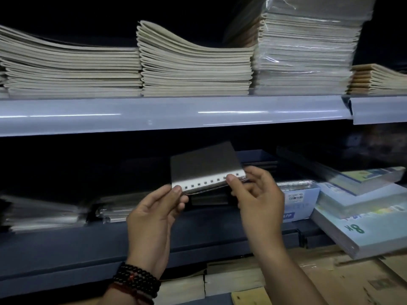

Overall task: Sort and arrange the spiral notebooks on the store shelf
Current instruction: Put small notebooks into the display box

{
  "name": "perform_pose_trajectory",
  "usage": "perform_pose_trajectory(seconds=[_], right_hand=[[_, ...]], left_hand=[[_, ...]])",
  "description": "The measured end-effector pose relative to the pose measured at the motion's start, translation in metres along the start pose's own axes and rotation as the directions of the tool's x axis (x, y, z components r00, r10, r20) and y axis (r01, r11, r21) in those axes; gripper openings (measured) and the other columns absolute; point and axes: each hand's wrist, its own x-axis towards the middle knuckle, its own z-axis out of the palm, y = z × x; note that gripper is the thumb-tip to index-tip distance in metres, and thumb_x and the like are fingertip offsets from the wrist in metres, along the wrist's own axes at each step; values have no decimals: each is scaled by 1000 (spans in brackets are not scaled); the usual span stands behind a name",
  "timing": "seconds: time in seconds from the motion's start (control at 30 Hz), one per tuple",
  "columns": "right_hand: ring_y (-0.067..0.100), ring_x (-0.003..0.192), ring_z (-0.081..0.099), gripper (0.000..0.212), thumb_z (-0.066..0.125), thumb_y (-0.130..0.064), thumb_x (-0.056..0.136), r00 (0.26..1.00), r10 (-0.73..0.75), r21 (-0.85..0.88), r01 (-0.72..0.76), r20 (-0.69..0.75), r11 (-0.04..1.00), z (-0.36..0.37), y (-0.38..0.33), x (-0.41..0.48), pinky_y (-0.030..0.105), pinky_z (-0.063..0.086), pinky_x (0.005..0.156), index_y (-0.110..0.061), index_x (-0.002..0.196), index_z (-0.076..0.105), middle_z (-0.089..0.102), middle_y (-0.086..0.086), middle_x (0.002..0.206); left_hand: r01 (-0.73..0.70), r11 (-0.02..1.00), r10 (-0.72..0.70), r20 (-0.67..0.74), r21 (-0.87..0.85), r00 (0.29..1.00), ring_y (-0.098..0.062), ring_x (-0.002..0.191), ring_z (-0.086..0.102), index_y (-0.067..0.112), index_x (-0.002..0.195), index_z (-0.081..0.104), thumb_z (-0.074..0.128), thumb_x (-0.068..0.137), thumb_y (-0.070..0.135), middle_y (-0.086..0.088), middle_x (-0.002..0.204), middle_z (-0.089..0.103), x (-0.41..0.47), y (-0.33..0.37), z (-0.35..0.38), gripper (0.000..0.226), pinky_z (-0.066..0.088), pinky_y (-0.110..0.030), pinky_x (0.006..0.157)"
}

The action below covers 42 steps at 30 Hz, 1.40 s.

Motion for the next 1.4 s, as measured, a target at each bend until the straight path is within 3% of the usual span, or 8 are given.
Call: perform_pose_trajectory(seconds=[0.23, 0.4, 0.5, 0.67, 0.8, 1.03, 1.17, 1.4], right_hand=[[2, 61, 53, 14, 81, -29, 82, 976, -116, -159, 87, -184, 983, -66, -12, 57, 17, 45, 60, -23, 84, 68, 64, -7, 69], [4, 69, 61, 14, 77, -34, 86, 971, -78, -284, 11, -225, 959, -111, 3, 77, 27, 49, 69, -28, 78, 67, 68, -10, 76], [10, 76, 62, 19, 71, -39, 90, 978, -67, -470, -35, -200, 882, -124, 24, 89, 29, 43, 71, -20, 86, 69, 68, -2, 86], [29, 119, 51, 48, 62, -39, 95, 986, -60, -678, -61, -154, 733, -129, 38, 96, 21, 34, 91, -6, 131, 62, 40, 3, 117], [30, 130, 37, 44, 60, -37, 97, 994, -37, -723, -49, -103, 689, -131, 40, 98, 25, 32, 99, -5, 126, 65, 46, 13, 123], [26, 111, 51, 20, 60, -20, 97, 914, -336, -636, 122, -227, 762, -107, 24, 73, 38, 46, 90, -13, 114, 67, 48, -3, 113], [10, 84, 57, 12, 61, -4, 94, 872, -489, -518, 416, -5, 748, -58, 11, 43, 21, 45, 75, -12, 100, 68, 56, -3, 97], [12, 94, 50, 17, 46, -16, 102, 921, -74, -591, 305, 382, 747, 3, 57, 20, 22, 41, 79, -13, 114, 56, 51, 0, 106]], left_hand=[[-76, 985, 61, 98, 157, 993, -13, 68, 66, 3, 82, 75, 75, 87, 8, -8, 72, 73, 7, -39, 83, 7, 56, -22, 66], [-134, 912, 72, 170, 387, 983, -4, 52, 53, 5, 65, 70, 73, 90, 21, 5, 53, 62, 11, -75, 116, 30, 44, -16, 52], [-201, 809, 75, 242, 553, 967, -1, 42, 31, 17, 49, 41, 66, 95, 29, 16, 42, 33, 10, -93, 121, 54, 25, -17, 43], [-321, 696, 162, 295, 643, 942, -3, 44, 28, 12, 53, 38, 60, 98, 22, 13, 46, 30, 16, -111, 121, 52, 22, -17, 43], [-446, 611, 223, 398, 654, 890, -4, 41, 31, 20, 47, 32, 57, 101, 17, 14, 41, 31, 17, -107, 115, 59, 23, -17, 43], [-283, 531, 287, 145, 799, 947, -7, 40, 31, 13, 53, 33, 56, 97, 12, 4, 47, 36, 39, -97, 74, 50, 27, -21, 40], [-246, 386, 241, 161, 889, 957, -23, 63, 50, 11, 60, 37, 55, 98, 14, -10, 67, 50, 45, -104, 49, 42, 33, -30, 54], [-149, 371, 52, 140, 916, 989, -13, 45, 34, 13, 51, 32, 53, 95, 9, -1, 50, 40, 64, -99, 34, 49, 27, -26, 43]])
